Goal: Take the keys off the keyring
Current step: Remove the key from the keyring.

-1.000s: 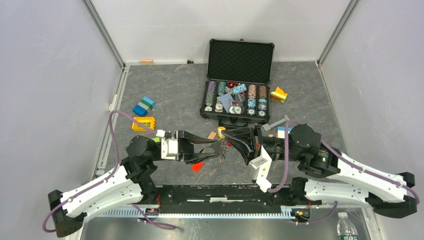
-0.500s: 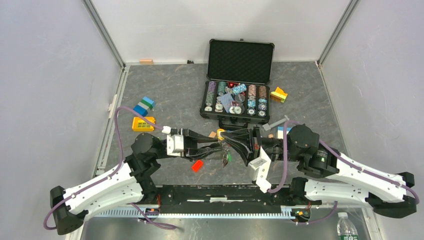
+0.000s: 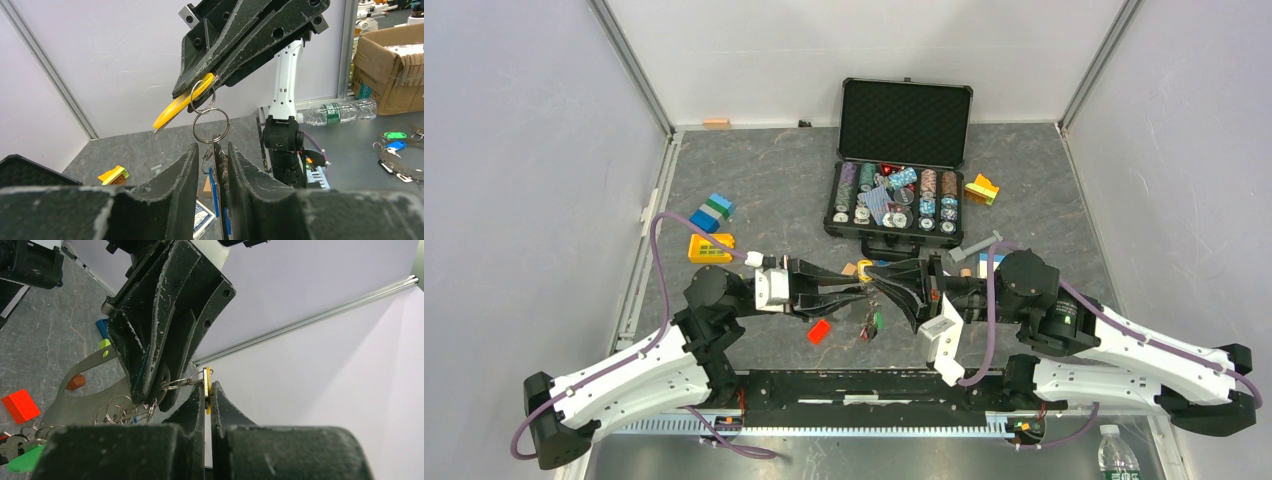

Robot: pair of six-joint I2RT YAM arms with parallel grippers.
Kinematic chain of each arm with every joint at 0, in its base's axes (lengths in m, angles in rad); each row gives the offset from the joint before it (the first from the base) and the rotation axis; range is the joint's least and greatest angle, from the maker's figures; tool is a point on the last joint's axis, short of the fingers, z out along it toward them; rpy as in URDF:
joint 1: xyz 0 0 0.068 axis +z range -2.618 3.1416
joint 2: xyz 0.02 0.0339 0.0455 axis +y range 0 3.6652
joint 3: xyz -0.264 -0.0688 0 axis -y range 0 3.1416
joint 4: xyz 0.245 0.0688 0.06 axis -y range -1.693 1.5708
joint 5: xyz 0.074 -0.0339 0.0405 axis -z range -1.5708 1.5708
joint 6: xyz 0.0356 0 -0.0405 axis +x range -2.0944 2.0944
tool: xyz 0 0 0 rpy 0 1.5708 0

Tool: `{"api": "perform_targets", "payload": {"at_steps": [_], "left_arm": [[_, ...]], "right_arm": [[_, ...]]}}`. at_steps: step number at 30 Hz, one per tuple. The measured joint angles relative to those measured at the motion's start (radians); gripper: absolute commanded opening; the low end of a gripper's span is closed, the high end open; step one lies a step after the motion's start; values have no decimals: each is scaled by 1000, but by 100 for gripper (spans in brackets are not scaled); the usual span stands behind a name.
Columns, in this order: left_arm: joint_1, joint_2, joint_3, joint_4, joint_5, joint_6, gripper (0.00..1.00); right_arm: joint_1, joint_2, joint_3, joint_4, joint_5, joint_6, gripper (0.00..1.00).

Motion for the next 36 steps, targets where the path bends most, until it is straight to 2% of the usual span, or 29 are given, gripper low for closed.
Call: {"api": "perform_targets", "payload": {"at_steps": [14, 18, 36], "left_arm": [[0, 0, 0, 10, 0, 0, 38], [0, 5, 0, 20, 1, -1, 31], [0, 23, 2, 27, 17, -5, 17]], "right_arm": [[0, 0, -1, -1, -5, 8, 1], [0, 0, -2, 0, -6, 10, 1], [0, -13, -19, 1, -6, 11, 1]]}}
